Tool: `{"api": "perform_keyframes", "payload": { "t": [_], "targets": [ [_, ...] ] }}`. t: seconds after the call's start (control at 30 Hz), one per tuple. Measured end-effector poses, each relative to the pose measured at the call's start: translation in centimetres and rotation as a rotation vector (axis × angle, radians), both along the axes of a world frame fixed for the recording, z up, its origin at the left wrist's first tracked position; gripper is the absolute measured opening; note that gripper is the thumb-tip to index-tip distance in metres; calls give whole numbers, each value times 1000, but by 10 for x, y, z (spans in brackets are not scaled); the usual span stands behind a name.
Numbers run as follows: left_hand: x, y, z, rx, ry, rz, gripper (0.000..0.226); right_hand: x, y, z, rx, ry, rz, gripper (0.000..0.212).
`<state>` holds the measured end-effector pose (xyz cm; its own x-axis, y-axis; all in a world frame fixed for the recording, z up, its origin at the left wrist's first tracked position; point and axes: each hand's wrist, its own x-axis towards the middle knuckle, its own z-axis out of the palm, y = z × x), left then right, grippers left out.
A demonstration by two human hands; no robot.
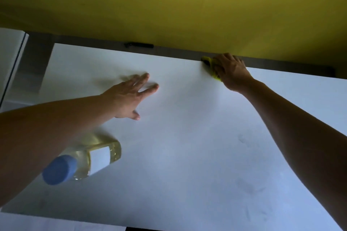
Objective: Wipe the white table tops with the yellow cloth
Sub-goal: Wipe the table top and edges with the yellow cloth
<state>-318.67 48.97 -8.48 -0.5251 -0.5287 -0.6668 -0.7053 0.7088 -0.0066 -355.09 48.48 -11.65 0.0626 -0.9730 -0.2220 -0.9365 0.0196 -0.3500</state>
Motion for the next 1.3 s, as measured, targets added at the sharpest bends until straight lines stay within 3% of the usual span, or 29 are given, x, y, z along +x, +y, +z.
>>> {"api": "perform_keyframes", "payload": {
  "t": [0.13,0.33,0.43,0.53,0.63,0.77,0.9,1.13,1.3],
  "targets": [
    [-3,2,6,4,-12,9,123,2,-8,1,40,-4,-9,55],
    [-16,7,16,27,-59,74,125,101,-48,-11,31,-4,138,43],
    [-25,13,24,26,-26,166,109,122,-59,-12,24,11,195,43],
    [-42,23,29,9,36,322,86,85,-51,-11,5,-10,201,42],
    [-69,38,21,-156,113,400,66,15,-26,-10,-13,-23,158,41],
    [-135,63,-9,-303,409,259,65,-86,10,-5,13,12,73,47],
    [-208,93,-47,-360,550,263,61,-123,23,-4,12,11,41,47],
    [-214,99,-70,-494,622,331,61,-55,-3,-12,11,-38,112,64],
    [-215,97,-71,-497,594,335,63,8,-38,-17,-1,-57,249,45]
  ]
}}
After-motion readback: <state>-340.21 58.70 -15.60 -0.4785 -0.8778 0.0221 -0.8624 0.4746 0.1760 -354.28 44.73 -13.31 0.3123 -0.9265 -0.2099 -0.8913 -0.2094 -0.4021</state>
